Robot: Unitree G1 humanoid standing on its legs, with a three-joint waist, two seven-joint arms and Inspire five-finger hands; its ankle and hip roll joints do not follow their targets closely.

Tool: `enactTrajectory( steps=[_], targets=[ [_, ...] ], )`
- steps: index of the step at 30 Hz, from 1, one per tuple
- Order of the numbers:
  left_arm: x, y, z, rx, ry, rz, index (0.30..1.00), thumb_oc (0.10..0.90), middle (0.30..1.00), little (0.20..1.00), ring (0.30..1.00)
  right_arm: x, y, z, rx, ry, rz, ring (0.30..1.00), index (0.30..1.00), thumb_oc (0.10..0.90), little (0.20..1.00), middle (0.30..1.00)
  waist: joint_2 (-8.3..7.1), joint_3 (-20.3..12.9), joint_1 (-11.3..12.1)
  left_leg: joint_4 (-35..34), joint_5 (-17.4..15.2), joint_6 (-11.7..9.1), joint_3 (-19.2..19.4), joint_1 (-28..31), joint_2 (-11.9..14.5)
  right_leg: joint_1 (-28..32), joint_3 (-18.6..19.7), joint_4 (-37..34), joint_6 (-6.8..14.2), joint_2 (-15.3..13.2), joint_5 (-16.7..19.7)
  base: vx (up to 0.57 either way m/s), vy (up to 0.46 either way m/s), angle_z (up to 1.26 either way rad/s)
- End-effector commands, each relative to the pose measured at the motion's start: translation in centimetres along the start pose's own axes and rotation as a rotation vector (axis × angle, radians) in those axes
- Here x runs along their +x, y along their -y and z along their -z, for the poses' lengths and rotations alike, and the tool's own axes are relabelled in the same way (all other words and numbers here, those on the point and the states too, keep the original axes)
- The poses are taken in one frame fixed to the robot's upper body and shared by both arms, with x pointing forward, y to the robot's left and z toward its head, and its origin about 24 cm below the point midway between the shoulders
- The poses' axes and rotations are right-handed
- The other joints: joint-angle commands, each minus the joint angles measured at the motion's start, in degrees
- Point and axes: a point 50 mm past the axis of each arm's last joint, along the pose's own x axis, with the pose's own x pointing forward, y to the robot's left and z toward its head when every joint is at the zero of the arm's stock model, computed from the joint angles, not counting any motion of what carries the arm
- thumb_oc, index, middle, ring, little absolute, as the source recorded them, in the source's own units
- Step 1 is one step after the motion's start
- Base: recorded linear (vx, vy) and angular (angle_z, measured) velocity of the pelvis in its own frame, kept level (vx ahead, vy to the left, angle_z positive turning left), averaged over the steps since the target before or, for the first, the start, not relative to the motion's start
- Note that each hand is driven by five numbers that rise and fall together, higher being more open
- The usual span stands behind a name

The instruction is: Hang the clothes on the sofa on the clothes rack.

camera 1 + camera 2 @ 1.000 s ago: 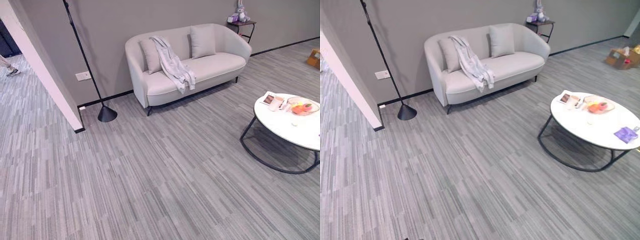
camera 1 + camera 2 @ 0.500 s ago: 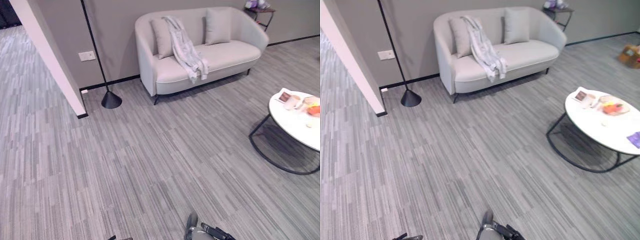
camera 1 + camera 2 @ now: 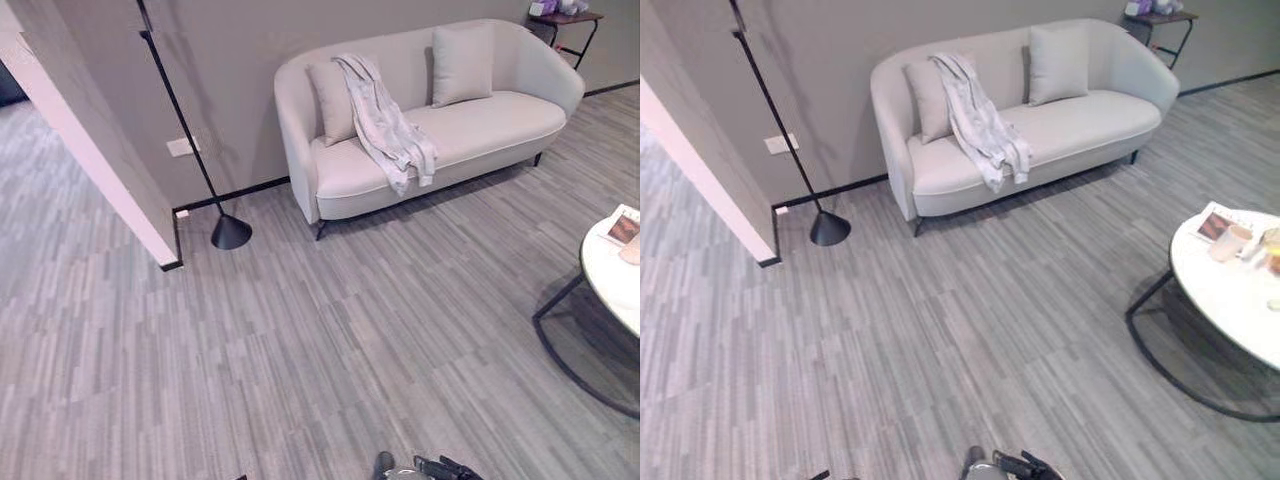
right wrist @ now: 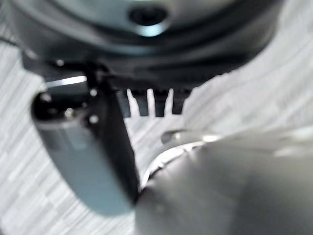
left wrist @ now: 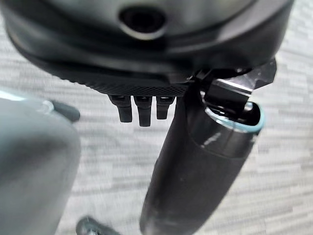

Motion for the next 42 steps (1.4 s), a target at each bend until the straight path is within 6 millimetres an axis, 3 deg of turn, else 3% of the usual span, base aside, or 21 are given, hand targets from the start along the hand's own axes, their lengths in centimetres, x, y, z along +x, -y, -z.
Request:
enactTrajectory(
  steps=[1,3,6,9,10,11,16,17,19,20,21,22,24,26,28,31,35,36,37,39,42],
  targets=[
    [0.2,-0.1,-2.3,0.001,0.082,-0.015,0.9,0.8,0.9,0.9,0.9,-0.3,0.7,1.1,-0.071,-0.004,0.034,0.9,0.9,0.8,0.9,0.9,-2.46,1.5,1.0,4.6,7.8,4.6,4.4,-3.3,0.6,4.5,2.4,-10.7,4.6,-3.7,7.2,0.31,-0.452,-0.08],
    [0.2,0.8,-3.5,-0.017,0.133,0.007,0.9,0.8,0.9,0.9,0.9,-0.2,1.1,-0.8,-0.147,0.049,0.053,0.9,0.9,0.8,0.9,0.9,-4.55,4.3,4.3,14.6,2.0,7.4,6.4,-13.2,-1.5,10.4,4.3,-14.6,3.4,-2.5,5.4,0.33,-0.351,-0.07],
    [0.1,1.1,-3.8,-0.025,0.154,0.015,0.9,0.8,0.9,0.9,0.9,-0.1,0.5,-2.7,-0.241,0.109,0.032,0.9,0.9,0.8,0.9,0.9,-4.69,5.3,7.7,6.9,-2.4,8.6,7.8,-22.4,-9.4,13.9,6.6,-16.0,4.5,-2.2,4.2,0.31,-0.064,-0.19],
    [0.1,-0.1,-2.2,-0.045,0.09,-0.023,0.9,0.8,0.9,0.9,0.9,-0.1,-0.6,-3.4,-0.287,0.146,-0.011,0.9,0.9,0.8,0.9,0.9,-3.24,4.4,10.3,-14.0,0.8,9.1,10.4,-24.1,-13.9,17.6,7.9,-15.7,5.2,0.3,1.7,0.38,0.009,-0.74],
    [0.1,-0.1,-2.2,-0.045,0.09,-0.024,0.9,0.8,0.9,0.9,0.9,-0.1,-0.6,-3.4,-0.287,0.146,-0.011,0.9,0.9,0.8,0.9,0.9,-3.3,4.5,10.3,-14.4,1.0,9.1,10.4,-23.7,-14.0,17.7,7.9,-15.7,5.2,0.2,1.7,0.44,-0.003,-0.4],
    [0.0,-0.9,-0.4,-0.056,0.028,-0.044,0.9,0.8,0.9,0.9,0.9,0.0,-1.0,-3.7,-0.339,0.157,-0.019,0.9,0.9,0.8,0.9,0.9,-2.16,3.9,12.1,-22.5,4.4,8.5,10.3,-26.1,-15.3,20.3,9.4,-15.1,4.7,2.7,-0.7,0.45,-0.023,-0.36],
    [-0.5,-2.1,2.4,-0.072,-0.074,-0.079,0.9,0.8,0.9,0.9,0.9,0.1,-2.9,-2.7,-0.424,0.127,-0.072,0.9,0.9,0.8,0.9,0.9,-2.22,2.2,15.1,-26.2,7.0,9.9,9.7,-26.6,-16.0,25.7,13.5,-11.9,3.4,5.4,-6.8,0.52,-0.019,-0.62],
    [-0.5,-2.4,2.7,-0.051,-0.085,-0.09,0.9,0.8,0.9,0.9,0.9,0.0,-3.4,-1.4,-0.461,0.088,-0.091,0.9,0.9,0.8,0.9,0.9,-4.05,1.4,15.3,-24.3,7.3,11.0,10.5,-26.1,-16.5,26.5,13.7,-10.1,3.4,4.7,-7.6,0.62,0.009,-0.11],
    [-0.6,-2.8,2.4,-0.017,-0.06,-0.103,0.9,0.8,0.9,0.9,0.9,-0.1,-3.5,0.2,-0.504,0.046,-0.112,0.9,0.9,0.8,0.9,0.9,-7.15,-1.0,15.9,-25.4,5.1,12.3,12.7,-22.8,-18.5,26.3,12.2,-5.2,7.0,2.0,-2.3,0.78,0.136,0.25],
    [-0.3,-2.5,0.8,0.032,-0.011,-0.094,0.9,0.8,0.9,0.9,0.9,0.0,-3.2,-0.8,-0.488,0.069,-0.097,0.9,0.9,0.8,0.9,0.9,-7.18,-0.9,15.4,-26.3,2.0,13.7,15.5,-19.2,-19.2,20.8,8.7,8.7,13.6,-2.0,7.7,0.6,0.181,-0.39],
    [-0.3,-2.5,0.8,0.032,-0.011,-0.093,0.9,0.8,0.9,0.9,0.9,0.0,-3.2,-0.8,-0.488,0.069,-0.096,0.9,0.9,0.8,0.9,0.9,-7.0,-1.1,15.6,-26.3,2.1,13.7,15.6,-19.4,-18.9,20.6,8.9,8.6,13.5,-1.7,7.9,0.58,0.27,-0.69],
    [0.0,-2.1,-1.7,0.05,0.065,-0.1,0.9,0.8,0.9,0.9,0.9,0.0,-3.2,-2.8,-0.444,0.141,-0.065,0.9,0.9,0.8,0.9,0.9,-5.21,0.2,13.1,-27.5,-1.4,15.2,16.5,-13.9,-19.0,15.4,1.0,22.8,17.3,-8.1,16.5,0.42,0.214,-0.49],
    [0.1,-2.0,-3.0,0.06,0.1,-0.103,0.9,0.8,0.9,0.9,0.9,-0.1,-3.5,-4.0,-0.399,0.201,-0.055,0.9,0.9,0.8,0.9,0.9,-4.13,0.9,10.9,-27.5,-4.1,16.2,15.7,-10.1,-19.3,11.0,-3.0,32.3,15.9,-13.1,14.2,0.54,0.189,0.46],
    [0.1,-0.8,-4.7,0.088,0.177,-0.101,0.9,0.8,0.9,0.9,0.9,-1.6,-3.8,-9.6,-0.421,0.455,0.019,0.9,0.9,0.8,0.9,0.9,-0.9,3.2,7.0,-27.5,-6.7,13.5,12.5,-5.0,-17.5,4.8,-5.9,17.8,10.8,-15.3,4.8,0.61,-0.166,0.69],
    [0.1,-0.8,-3.4,0.108,0.132,-0.123,0.9,0.8,0.9,0.9,0.9,-2.8,-2.6,-12.4,-0.456,0.567,0.124,0.9,0.9,0.8,0.9,0.9,-1.06,3.7,6.3,-27.5,-8.4,11.6,11.3,-3.0,-16.9,3.5,-3.5,3.5,11.6,-16.4,7.3,0.48,-0.368,1.56],
    [0.0,-1.4,-1.6,0.154,0.059,-0.153,0.9,0.8,0.9,0.9,0.9,-6.9,0.6,-16.8,-0.48,0.801,0.334,0.9,0.9,0.8,0.9,0.9,-1.9,3.9,3.5,-27.5,-12.4,8.6,6.2,2.3,-15.5,-0.8,6.7,-14.0,16.3,-20.0,19.0,0.57,-0.399,1.3],
    [-0.3,-2.7,0.0,0.13,0.022,-0.201,0.9,0.8,0.9,0.9,0.9,-11.6,2.6,-19.3,-0.524,1.007,0.494,0.9,0.9,0.8,0.9,0.9,-3.6,1.6,2.3,-27.5,-15.8,5.6,0.9,7.7,-11.2,-1.0,11.4,-13.4,17.6,-20.1,21.6,0.7,-0.576,1.72],
    [-0.3,-2.3,-0.3,0.11,0.046,-0.196,0.9,0.8,0.9,0.9,0.9,-12.6,2.8,-20.1,-0.557,1.055,0.525,0.9,0.9,0.8,0.9,0.9,-2.87,1.3,1.5,-27.5,-14.5,5.0,0.3,8.1,-7.1,-3.2,12.8,-8.5,17.1,-16.9,18.3,0.32,-0.401,0.67],
    [-0.3,-2.2,-0.2,0.11,0.044,-0.195,0.9,0.8,0.9,0.9,0.9,-12.7,2.8,-20.1,-0.559,1.054,0.526,0.9,0.9,0.8,0.9,0.9,-2.56,1.2,1.5,-27.5,-14.6,4.9,0.4,8.0,-6.8,-3.5,12.7,-7.9,17.0,-16.6,17.8,0.34,-0.497,0.34],
    [-0.3,-0.9,-0.5,0.063,0.087,-0.178,0.9,0.8,0.9,0.9,0.9,-14.0,3.5,-21.5,-0.548,1.129,0.604,0.9,0.9,0.8,0.9,0.9,-0.62,1.6,1.7,-20.5,-4.8,4.6,-1.5,2.8,-1.3,-2.0,10.6,-6.0,13.3,-10.9,11.5,0.25,-0.511,-0.46],
    [-0.3,0.0,-0.8,0.108,0.106,-0.148,0.9,0.8,0.9,0.9,0.9,-12.7,3.8,-21.2,-0.459,1.081,0.601,0.9,0.9,0.8,0.9,0.9,-2.34,2.6,2.8,-11.2,0.2,5.1,4.8,-3.9,1.5,4.0,4.7,-10.0,10.6,-10.2,9.1,0.19,-0.427,0.06]
  ],
)
